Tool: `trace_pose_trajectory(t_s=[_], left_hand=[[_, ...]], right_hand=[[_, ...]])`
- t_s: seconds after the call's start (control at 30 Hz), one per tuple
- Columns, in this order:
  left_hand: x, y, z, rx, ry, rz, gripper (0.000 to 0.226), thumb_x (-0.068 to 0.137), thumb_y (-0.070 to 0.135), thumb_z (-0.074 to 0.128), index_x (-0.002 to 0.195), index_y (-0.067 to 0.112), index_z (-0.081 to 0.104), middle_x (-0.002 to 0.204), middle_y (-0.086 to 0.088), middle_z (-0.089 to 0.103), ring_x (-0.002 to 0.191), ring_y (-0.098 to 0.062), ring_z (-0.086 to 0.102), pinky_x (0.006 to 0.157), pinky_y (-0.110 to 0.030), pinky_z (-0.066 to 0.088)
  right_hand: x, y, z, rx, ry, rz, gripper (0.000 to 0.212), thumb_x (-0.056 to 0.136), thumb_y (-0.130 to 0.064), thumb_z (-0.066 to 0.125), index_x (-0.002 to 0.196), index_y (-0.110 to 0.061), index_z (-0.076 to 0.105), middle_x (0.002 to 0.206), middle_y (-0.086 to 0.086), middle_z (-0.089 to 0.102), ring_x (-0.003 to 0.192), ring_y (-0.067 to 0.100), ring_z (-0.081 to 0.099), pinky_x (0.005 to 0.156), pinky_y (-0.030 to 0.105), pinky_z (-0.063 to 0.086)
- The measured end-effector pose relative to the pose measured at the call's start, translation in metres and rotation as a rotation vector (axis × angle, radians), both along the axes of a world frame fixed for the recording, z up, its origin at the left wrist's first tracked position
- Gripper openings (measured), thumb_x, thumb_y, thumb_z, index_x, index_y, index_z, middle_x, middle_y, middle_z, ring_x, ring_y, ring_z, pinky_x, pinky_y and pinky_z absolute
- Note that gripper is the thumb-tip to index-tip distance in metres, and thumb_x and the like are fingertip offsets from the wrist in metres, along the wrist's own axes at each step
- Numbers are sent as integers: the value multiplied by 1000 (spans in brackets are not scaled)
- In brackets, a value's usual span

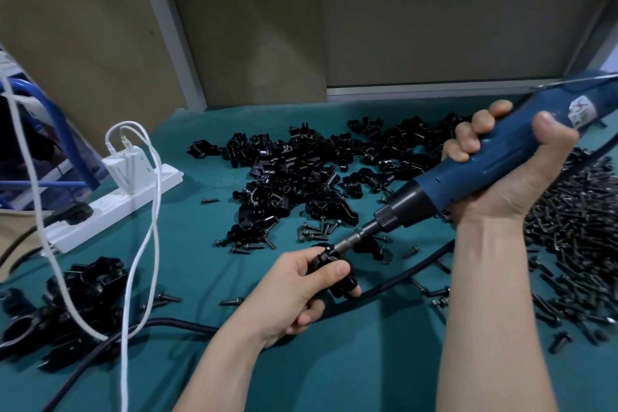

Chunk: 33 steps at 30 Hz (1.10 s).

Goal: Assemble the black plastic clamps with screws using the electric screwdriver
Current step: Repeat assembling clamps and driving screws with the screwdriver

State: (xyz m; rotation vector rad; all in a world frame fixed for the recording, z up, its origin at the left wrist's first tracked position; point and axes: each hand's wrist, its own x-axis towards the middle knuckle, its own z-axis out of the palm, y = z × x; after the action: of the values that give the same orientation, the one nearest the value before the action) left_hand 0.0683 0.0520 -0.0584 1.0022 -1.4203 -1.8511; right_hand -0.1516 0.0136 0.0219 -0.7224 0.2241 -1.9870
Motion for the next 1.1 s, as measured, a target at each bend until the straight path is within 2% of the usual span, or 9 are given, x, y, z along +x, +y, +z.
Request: trace_pose_trajectory(t_s=[0.2,0.37,0.5,0.6,0.73,0.83,0.97,1.03,1.1], left_hand=[[1,0,0,18,3,-37,44,76,44,71,97,7,58,92,-13,73,30,-3,33,31,-9,23],[-1,4,5,11,-51,-53,42,75,43,68,97,10,56,77,-8,70,31,-4,34,31,-10,23],[-7,7,6,-30,-76,17,55,74,40,66,112,4,51,77,-11,71,36,-13,51,31,-16,35],[-9,7,7,-54,-80,68,50,73,38,68,104,2,56,77,-12,73,49,-15,60,37,-18,40],[-9,8,7,-59,-131,105,44,70,40,72,95,7,59,79,-6,73,50,-10,51,39,-14,31],[-11,7,4,-122,-199,155,41,71,46,73,94,14,62,73,6,66,53,-9,52,47,-14,38],[-12,6,1,-111,-118,146,40,65,50,77,101,34,68,79,10,68,60,-8,57,57,-16,46],[-10,6,0,-106,-99,87,38,73,43,81,104,25,69,84,2,72,71,-11,56,60,-16,44],[-10,6,-2,-108,-76,58,45,73,36,78,106,7,66,81,-4,67,71,-13,50,58,-14,39]], right_hand=[[-1,1,0,-23,8,14,31,60,-39,58,80,-15,57,65,-4,55,49,9,46,42,20,38],[-8,6,-6,-14,34,10,31,69,-38,68,89,-17,57,81,-3,64,67,13,61,47,21,44],[-11,7,-11,-14,-19,52,56,49,-42,88,87,-17,56,77,-4,59,57,10,54,47,21,42],[-14,8,-12,-72,-63,90,61,44,-42,90,87,-16,56,73,-4,59,50,8,51,46,21,41],[-15,9,-13,-90,-65,84,60,44,-42,90,86,-16,57,72,-4,59,48,9,49,45,21,40],[-15,9,-11,-80,-52,68,59,44,-43,90,85,-16,57,72,-4,59,47,9,48,45,21,40],[-14,10,-8,-64,-43,61,59,43,-43,90,84,-16,57,72,-3,59,47,10,47,46,22,40],[-16,11,-7,-74,-29,58,60,42,-42,91,84,-15,57,71,-3,59,47,10,47,46,22,40],[-17,12,-6,-88,-30,69,61,42,-41,92,84,-15,57,71,-2,59,47,10,48,45,22,40]])
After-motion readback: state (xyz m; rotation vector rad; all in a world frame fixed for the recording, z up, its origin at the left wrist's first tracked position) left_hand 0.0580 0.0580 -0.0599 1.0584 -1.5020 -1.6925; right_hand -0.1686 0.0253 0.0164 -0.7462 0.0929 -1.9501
